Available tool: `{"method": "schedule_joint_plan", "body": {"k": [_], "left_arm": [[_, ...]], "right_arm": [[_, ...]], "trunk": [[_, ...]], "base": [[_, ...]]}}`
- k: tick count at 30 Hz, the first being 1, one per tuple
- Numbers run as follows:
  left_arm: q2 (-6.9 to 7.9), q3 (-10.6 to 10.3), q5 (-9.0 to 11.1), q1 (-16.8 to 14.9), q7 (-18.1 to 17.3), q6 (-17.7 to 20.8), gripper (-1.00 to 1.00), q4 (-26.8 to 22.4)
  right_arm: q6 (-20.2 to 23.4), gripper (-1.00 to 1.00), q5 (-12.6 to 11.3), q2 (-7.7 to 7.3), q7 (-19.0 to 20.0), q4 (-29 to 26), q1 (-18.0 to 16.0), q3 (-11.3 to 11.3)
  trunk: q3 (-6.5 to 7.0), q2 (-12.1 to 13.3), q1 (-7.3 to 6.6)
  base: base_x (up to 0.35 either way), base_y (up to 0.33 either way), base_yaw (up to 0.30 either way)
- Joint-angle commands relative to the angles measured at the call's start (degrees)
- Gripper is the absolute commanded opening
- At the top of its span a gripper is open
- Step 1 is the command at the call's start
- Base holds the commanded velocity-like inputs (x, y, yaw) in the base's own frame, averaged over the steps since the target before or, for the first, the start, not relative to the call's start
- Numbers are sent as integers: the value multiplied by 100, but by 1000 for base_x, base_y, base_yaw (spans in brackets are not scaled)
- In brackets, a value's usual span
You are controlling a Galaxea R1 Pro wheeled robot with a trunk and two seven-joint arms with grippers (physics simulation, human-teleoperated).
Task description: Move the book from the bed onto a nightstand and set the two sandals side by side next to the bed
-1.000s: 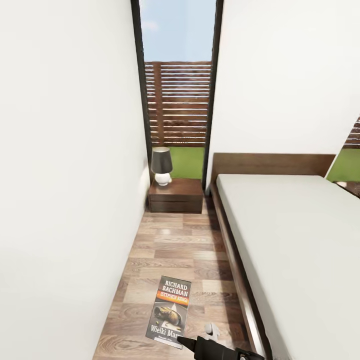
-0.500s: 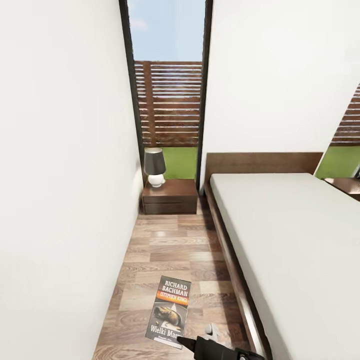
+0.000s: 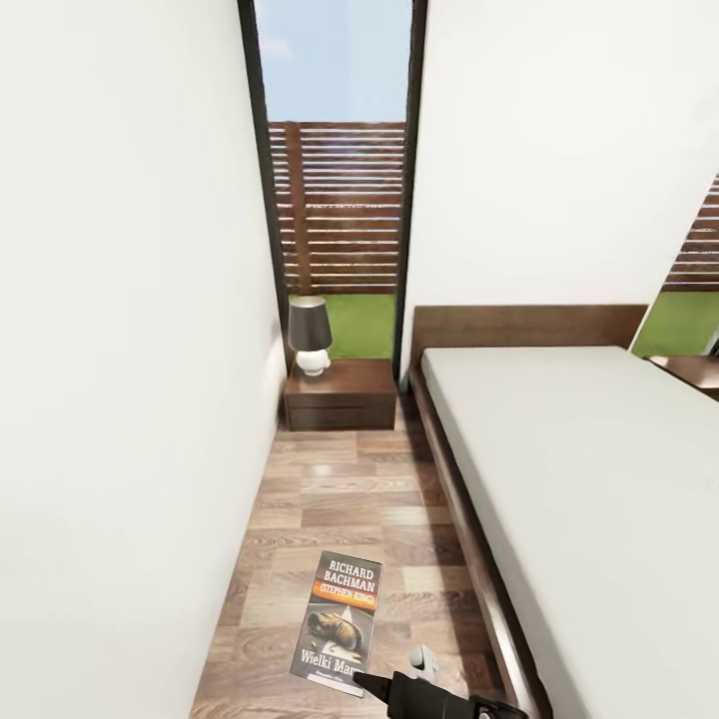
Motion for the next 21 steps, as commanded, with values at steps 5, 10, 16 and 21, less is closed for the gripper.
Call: {"method": "schedule_joint_plan", "body": {"k": [5,10,16,21], "left_arm": [[2,-46,38,-1,12,38,100,-14],[2,-46,38,-1,13,38,100,-16],[2,-46,38,-1,13,38,100,-15],[2,-46,38,-1,12,38,100,-15]], "right_arm": [[46,-100,-61,-2,-3,-1,-5,14],[46,-100,-61,-2,-3,-1,-5,14],[43,-100,-61,-2,-3,-2,-5,14],[44,-100,-61,-2,-3,-2,-5,14]], "trunk": [[-12,-11,5],[-12,-11,5],[-12,-11,5],[-12,-11,5]], "base": [[213,122,-1],[254,132,0],[266,91,0],[277,34,0]]}}
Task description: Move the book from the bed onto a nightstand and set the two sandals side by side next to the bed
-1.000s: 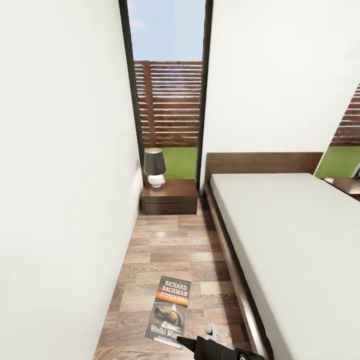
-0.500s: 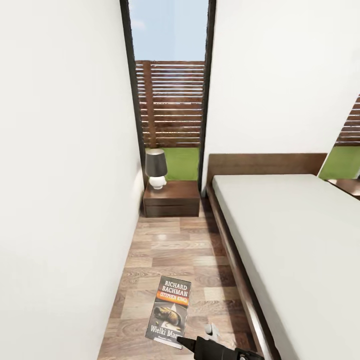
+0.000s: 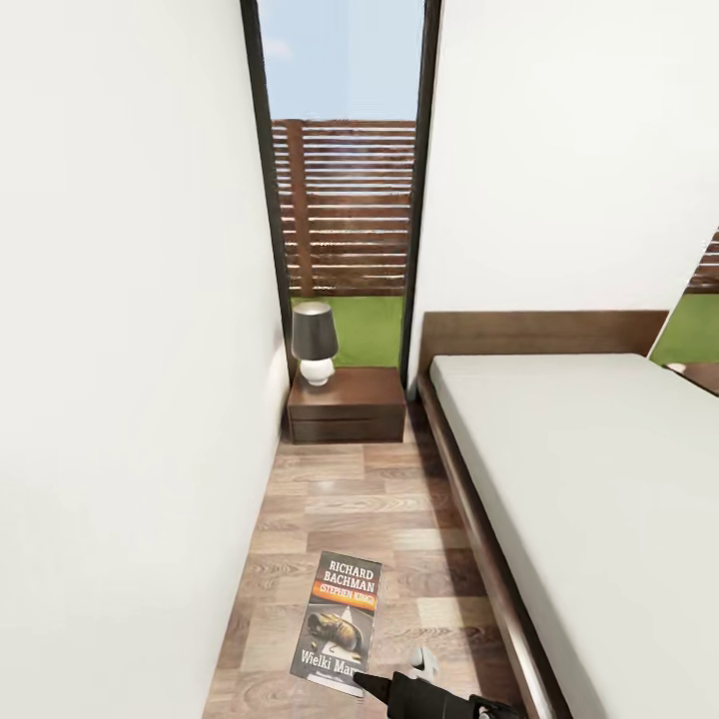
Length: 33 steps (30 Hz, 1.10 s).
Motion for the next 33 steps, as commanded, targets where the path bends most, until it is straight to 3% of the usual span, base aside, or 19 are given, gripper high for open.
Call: {"method": "schedule_joint_plan", "body": {"k": [1,19,33], "left_arm": [[2,-46,38,-1,14,36,100,-14],[2,-47,38,-1,14,34,100,-19],[2,-46,38,-1,16,36,100,-22]], "right_arm": [[54,-100,-76,-2,-3,-3,-5,13],[53,-100,-76,-2,-3,-3,-5,13],[53,-100,-76,-2,-3,-3,-5,13]], "trunk": [[-12,-11,6],[-12,-11,6],[-12,-11,6]], "base": [[282,-11,0],[238,-81,0],[289,62,0]]}}
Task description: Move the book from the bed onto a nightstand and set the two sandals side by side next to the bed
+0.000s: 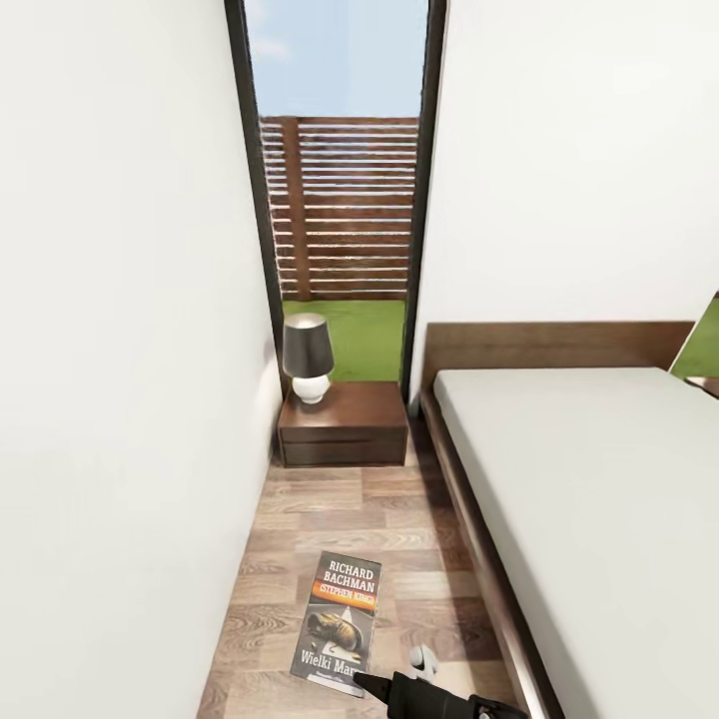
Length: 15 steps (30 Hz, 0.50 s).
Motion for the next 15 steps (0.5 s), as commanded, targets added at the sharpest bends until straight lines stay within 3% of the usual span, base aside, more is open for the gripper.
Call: {"method": "schedule_joint_plan", "body": {"k": [1,15], "left_arm": [[2,-46,38,-1,16,36,100,-15],[2,-47,38,-1,14,36,100,-14]], "right_arm": [[56,-100,-78,-2,-3,-4,-5,12],[56,-100,-78,-2,-3,-4,-5,12]], "trunk": [[-11,-11,6],[-11,-11,6]], "base": [[313,94,0],[318,74,0]]}}
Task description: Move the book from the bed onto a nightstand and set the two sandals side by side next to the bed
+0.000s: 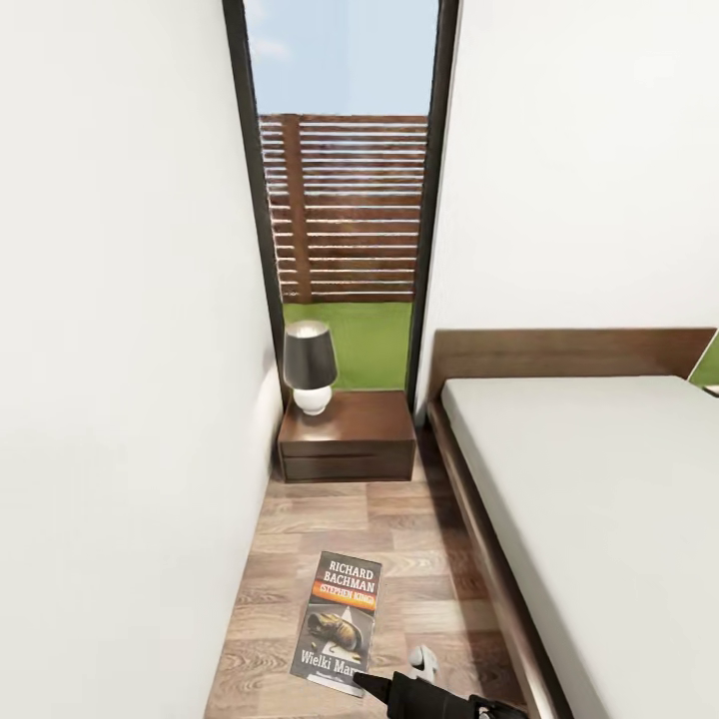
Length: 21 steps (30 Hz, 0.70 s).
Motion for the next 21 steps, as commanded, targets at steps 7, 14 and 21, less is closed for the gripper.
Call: {"method": "schedule_joint_plan", "body": {"k": [7,14,21], "left_arm": [[2,-49,38,-1,13,36,100,-16],[2,-49,38,-1,12,36,100,-16],[2,-51,38,-1,14,36,100,-16]], "right_arm": [[56,-100,-79,-2,-3,-4,-5,12],[56,-100,-79,-2,3,-8,-5,12],[60,-100,-84,-20,33,-46,-5,9]], "trunk": [[-11,-11,6],[-11,-11,6],[-11,-11,6]], "base": [[323,12,0],[324,3,0],[325,1,0]]}}
